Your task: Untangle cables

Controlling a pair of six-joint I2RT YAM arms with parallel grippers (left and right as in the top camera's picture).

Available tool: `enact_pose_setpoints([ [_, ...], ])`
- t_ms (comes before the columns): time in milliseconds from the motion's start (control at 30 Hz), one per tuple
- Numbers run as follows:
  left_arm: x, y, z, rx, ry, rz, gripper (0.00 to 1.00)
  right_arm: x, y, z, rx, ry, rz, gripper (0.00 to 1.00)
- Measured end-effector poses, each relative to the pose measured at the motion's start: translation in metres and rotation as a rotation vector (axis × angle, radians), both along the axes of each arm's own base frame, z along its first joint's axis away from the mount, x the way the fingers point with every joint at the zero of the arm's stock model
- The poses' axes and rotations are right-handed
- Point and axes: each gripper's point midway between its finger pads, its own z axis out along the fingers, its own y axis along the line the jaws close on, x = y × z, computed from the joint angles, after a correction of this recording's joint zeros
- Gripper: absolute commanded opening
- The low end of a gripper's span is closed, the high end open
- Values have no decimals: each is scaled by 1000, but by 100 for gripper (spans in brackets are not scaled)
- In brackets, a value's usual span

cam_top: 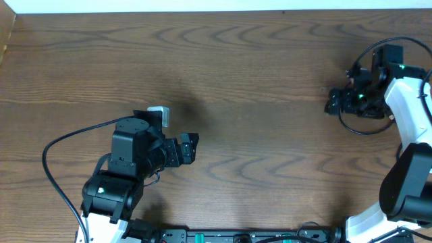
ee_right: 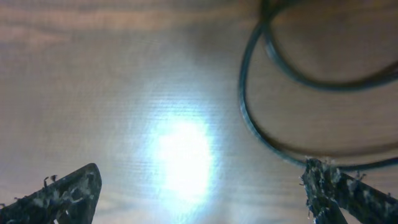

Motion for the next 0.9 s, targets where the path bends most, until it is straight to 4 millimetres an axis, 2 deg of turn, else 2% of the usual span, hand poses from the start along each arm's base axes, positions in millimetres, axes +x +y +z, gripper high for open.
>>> enact_pose_setpoints([
  [167,0,0,0,0,0,0,98,-11,5,-1,18,44,6,99],
  [900,0,0,0,0,0,0,98,-11,6,-1,19,45,6,99],
])
